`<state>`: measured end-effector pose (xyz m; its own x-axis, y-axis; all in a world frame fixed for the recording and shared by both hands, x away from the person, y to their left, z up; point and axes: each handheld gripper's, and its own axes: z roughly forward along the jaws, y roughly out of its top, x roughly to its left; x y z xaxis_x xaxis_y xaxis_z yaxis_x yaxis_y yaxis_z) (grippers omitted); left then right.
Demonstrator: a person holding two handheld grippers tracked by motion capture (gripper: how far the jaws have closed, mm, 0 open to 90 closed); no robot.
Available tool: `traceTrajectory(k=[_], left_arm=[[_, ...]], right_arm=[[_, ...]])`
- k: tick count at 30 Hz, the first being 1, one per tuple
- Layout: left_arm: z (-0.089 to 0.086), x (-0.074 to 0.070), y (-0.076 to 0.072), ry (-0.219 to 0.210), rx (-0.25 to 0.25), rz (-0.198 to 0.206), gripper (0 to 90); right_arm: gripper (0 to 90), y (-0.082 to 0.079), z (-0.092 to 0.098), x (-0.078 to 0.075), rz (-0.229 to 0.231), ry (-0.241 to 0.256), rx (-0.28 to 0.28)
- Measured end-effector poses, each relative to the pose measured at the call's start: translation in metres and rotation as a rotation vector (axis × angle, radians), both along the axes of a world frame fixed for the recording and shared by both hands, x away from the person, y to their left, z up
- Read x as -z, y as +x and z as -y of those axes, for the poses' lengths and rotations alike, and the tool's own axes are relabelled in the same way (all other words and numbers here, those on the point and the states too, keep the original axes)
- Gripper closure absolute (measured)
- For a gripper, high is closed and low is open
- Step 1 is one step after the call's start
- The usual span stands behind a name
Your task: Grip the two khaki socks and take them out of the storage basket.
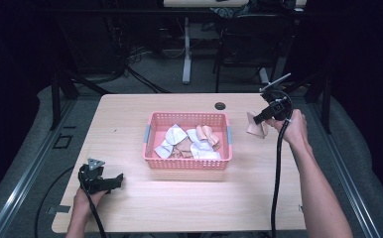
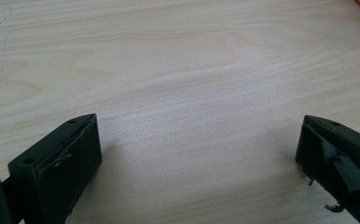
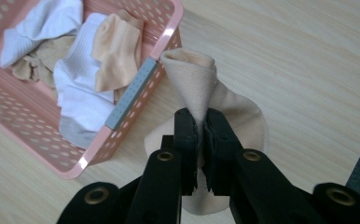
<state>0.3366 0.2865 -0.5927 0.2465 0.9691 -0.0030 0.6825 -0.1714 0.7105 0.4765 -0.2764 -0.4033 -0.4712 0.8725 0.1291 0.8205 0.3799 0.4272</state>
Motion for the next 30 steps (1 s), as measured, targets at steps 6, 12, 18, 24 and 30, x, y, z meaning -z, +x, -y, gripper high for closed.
traceTrajectory(k=[6, 12, 18, 24, 30], left_arm=[[0.0, 0.0, 0.0, 0.0, -0.002, 0.0, 0.2], [0.0, 0.0, 0.0, -0.001, -0.001, -0.001, 0.2], [0.0, 0.0, 0.0, -0.001, -0.001, -0.001, 0.2], [0.0, 0.0, 0.0, -0.001, -0.001, -0.001, 0.2], [0.0, 0.0, 0.0, 0.0, -0.001, -0.001, 0.2]], right_arm=[[84.4, 0.001, 0.004, 0.012, -0.02, -0.008, 0.016], [84.3, 0.001, 0.008, 0.032, -0.065, -0.012, 0.029], [84.1, 0.006, 0.009, 0.056, -0.105, -0.031, 0.04], [83.8, 0.01, 0.009, 0.082, -0.144, -0.051, 0.045], [83.2, 0.012, 0.006, 0.102, -0.178, -0.046, 0.054]])
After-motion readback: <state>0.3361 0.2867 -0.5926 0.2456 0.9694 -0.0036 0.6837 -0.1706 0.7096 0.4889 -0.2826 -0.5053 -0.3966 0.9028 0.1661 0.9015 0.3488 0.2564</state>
